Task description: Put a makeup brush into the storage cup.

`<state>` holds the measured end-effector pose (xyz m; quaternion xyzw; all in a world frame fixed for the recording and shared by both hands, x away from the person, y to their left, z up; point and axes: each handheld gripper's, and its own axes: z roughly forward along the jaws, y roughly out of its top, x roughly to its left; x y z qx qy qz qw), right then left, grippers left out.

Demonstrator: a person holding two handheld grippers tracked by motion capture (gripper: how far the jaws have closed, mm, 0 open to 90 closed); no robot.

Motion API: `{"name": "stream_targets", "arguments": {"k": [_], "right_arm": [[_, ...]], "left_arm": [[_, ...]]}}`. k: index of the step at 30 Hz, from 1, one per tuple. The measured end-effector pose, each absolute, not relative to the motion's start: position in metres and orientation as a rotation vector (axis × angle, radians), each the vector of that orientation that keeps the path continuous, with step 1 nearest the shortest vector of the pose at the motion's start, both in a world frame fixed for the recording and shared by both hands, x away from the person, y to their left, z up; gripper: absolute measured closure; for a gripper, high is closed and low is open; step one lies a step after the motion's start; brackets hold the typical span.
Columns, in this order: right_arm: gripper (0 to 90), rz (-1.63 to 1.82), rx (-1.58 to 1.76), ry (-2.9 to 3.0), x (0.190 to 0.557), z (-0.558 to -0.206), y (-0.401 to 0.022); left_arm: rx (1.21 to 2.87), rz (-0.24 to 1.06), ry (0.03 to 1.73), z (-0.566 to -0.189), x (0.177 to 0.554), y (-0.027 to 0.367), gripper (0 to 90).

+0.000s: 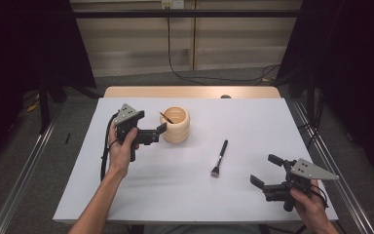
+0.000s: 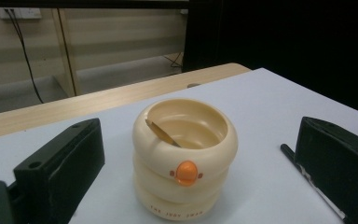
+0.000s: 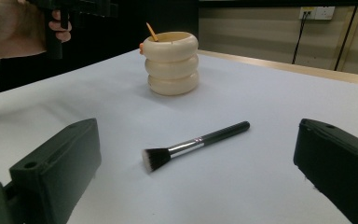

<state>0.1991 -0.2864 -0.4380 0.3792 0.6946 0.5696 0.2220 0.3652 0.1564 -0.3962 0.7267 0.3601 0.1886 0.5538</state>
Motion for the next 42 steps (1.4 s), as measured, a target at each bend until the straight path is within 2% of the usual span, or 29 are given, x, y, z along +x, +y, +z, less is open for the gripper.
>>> {"name": "stream_targets", "arguments": {"k": [9,42], "right_arm": [[0.2,1.570,1.046,1.920,0.199,-0.438,-0.287],[0.1,1.561,1.061,1.918,0.201,-0.440,-0.286]], "left_arm": [[1.719,0.490,0.853,-0.399,0.348,0.167,1.8],[1.690,0.509,0.813,-0.404,0.292,0.185,1.5]]}}
